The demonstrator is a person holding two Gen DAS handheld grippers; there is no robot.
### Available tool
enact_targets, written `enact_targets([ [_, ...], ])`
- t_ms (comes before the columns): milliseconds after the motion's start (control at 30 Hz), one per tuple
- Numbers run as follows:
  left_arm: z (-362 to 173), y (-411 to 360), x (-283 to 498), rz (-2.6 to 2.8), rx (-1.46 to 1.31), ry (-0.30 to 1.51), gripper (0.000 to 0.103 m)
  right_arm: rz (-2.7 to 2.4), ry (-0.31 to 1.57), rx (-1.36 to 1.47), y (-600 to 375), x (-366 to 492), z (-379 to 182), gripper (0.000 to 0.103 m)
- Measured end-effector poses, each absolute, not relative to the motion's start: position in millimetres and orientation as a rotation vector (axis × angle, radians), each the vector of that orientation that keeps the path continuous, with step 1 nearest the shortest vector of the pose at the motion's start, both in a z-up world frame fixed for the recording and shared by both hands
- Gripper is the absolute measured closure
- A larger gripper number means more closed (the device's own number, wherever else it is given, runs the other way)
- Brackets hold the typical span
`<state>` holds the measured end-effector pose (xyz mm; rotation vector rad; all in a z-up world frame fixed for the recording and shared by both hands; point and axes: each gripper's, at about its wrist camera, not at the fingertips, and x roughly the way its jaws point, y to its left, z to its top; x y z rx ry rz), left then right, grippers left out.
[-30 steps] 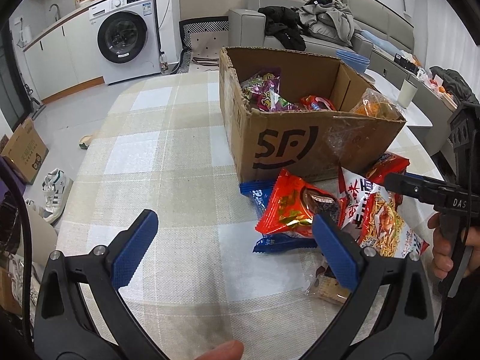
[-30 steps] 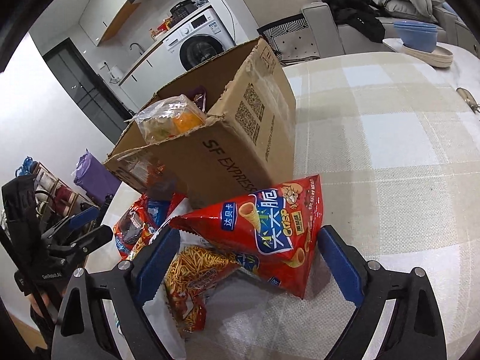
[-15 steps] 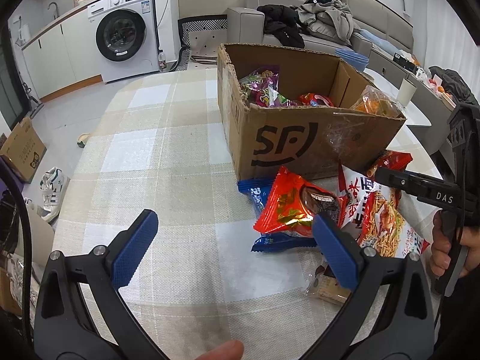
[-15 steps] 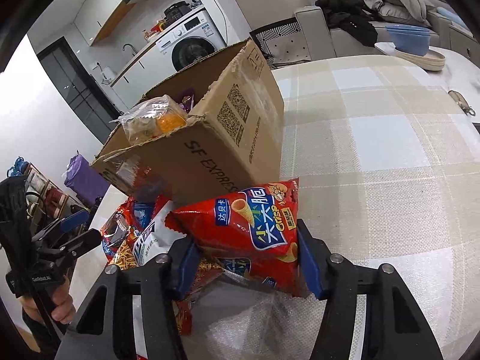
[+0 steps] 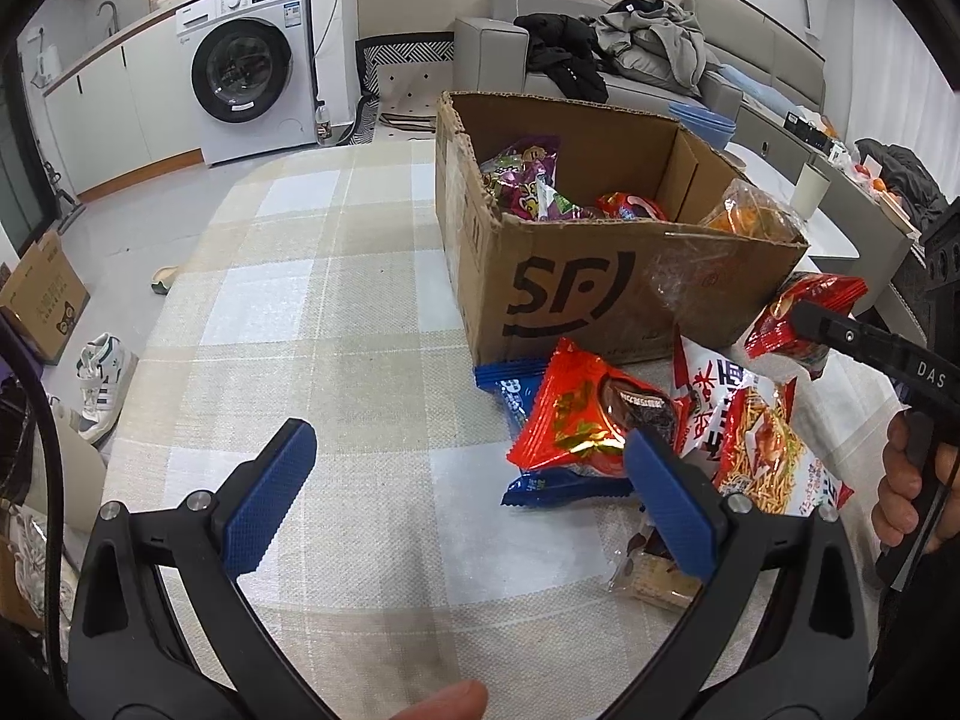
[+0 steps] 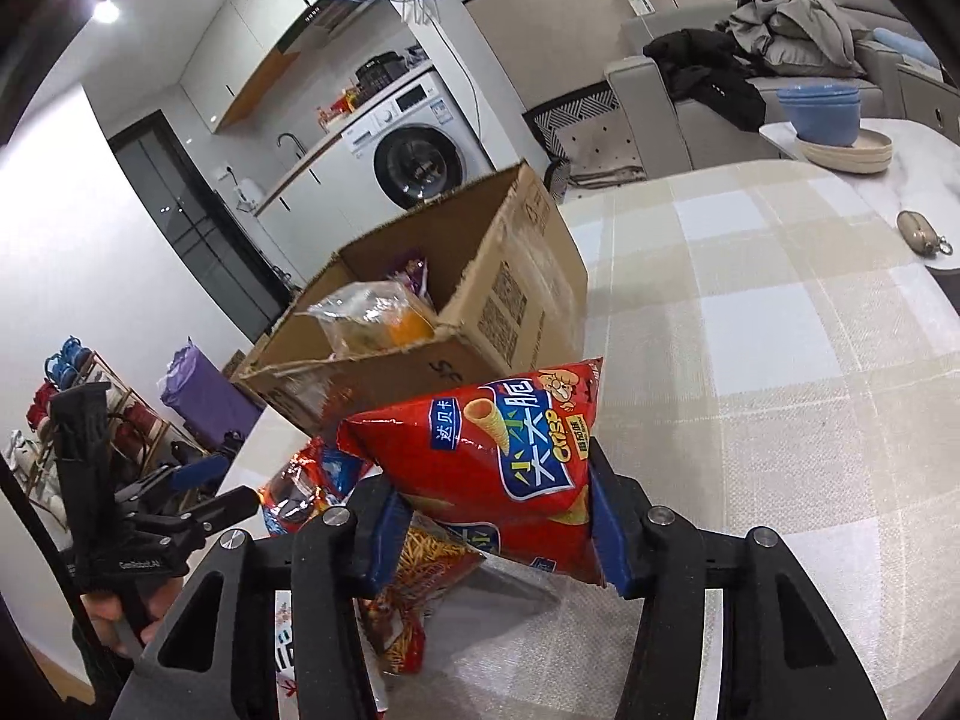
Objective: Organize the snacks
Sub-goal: 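Grasp the red Crisp bag with the right gripper while the left gripper grasps the red cookie bag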
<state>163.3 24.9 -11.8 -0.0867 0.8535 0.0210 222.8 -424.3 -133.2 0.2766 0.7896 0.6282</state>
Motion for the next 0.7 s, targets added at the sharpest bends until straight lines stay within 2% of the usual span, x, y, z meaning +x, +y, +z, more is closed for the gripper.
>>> enact_targets([
  [233,-18,18,169,-0.011,-0.100,0.853,0.001,0.647,0.777,0.281,-425,221,-130,0.050],
  [700,-23,-27,165,-0.032,0.139,0.808,0.001,0.657,0.784,0.280,-425,219,-131,0.050],
])
